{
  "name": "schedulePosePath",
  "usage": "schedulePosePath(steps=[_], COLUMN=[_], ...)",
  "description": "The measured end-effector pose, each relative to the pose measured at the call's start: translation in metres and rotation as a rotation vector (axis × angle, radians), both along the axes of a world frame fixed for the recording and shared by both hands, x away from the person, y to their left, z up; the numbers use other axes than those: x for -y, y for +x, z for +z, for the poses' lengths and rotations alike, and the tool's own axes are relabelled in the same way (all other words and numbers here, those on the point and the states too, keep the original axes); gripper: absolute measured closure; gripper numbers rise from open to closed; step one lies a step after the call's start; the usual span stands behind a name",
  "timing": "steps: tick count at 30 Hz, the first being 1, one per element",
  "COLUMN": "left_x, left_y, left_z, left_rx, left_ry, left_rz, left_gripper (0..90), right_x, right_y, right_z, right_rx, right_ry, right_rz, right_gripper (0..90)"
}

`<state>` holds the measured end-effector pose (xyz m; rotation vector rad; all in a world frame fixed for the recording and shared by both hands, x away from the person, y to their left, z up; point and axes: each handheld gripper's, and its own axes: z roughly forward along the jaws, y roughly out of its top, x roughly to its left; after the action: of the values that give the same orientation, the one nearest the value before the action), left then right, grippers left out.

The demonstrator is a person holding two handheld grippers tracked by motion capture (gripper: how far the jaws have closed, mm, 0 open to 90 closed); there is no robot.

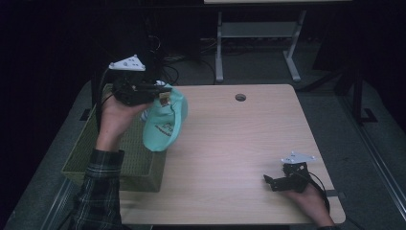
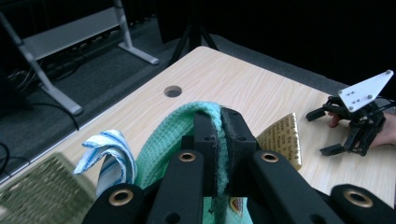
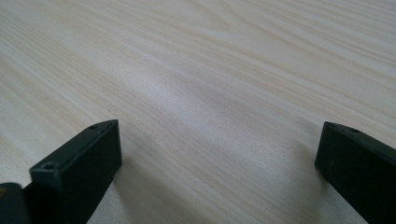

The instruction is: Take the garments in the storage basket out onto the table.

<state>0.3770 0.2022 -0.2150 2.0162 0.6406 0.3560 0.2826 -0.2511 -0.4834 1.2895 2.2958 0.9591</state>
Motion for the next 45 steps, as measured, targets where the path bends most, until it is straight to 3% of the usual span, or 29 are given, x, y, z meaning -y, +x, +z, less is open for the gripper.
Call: schedulePosePath(steps=[9, 18, 37, 45], left_x=[0.036, 0.072, 0.122, 0.145], left_y=[0.009, 0.016, 0.016, 0.013], left_z=[-0.007, -0.030, -0.069, -0.088], left_rx=[-0.007, -0.034, -0.079, -0.086], left_ry=[0.006, 0.031, 0.051, 0.082], left_rz=[-0.056, -0.107, -0.135, -0.134], left_gripper=[85.3, 85.3, 85.3, 85.2], right_x=[0.000, 0.000, 0.000, 0.000], right_y=[0.000, 0.000, 0.000, 0.000], right_z=[0.000, 0.000, 0.000, 0.000], right_rx=[0.001, 0.000, -0.001, -0.001], right_ry=[0.001, 0.003, 0.001, 0.001], right_rz=[0.000, -0.002, -0.001, -0.001], right_gripper=[0.0, 0.0, 0.0, 0.0])
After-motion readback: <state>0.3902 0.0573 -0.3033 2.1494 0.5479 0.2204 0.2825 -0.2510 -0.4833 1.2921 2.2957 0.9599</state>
